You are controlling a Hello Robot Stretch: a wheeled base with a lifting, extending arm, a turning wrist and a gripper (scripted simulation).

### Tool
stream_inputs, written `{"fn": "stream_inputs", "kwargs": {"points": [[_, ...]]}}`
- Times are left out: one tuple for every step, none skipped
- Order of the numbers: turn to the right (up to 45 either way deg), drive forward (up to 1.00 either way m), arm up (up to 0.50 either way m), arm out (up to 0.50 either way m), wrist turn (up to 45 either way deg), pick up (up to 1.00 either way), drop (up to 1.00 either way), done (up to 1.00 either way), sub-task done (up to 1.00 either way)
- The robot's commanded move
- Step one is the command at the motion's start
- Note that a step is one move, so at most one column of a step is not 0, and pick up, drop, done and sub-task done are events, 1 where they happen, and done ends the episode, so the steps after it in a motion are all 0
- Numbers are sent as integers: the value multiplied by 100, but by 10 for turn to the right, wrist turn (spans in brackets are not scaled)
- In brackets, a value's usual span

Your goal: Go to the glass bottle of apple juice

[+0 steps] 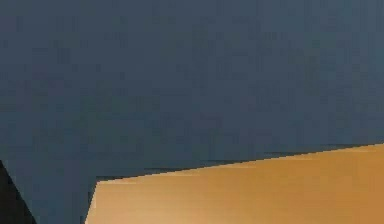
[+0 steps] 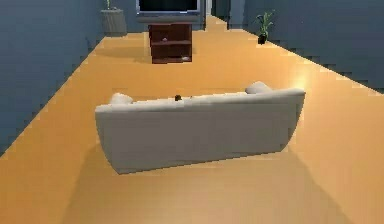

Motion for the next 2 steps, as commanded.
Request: {"fn": "stream_inputs", "kwargs": {"points": [[-450, 0, 0, 0, 0, 0, 0, 0, 0], [-240, 0, 0, 0, 0, 0, 0, 0, 0]]}}
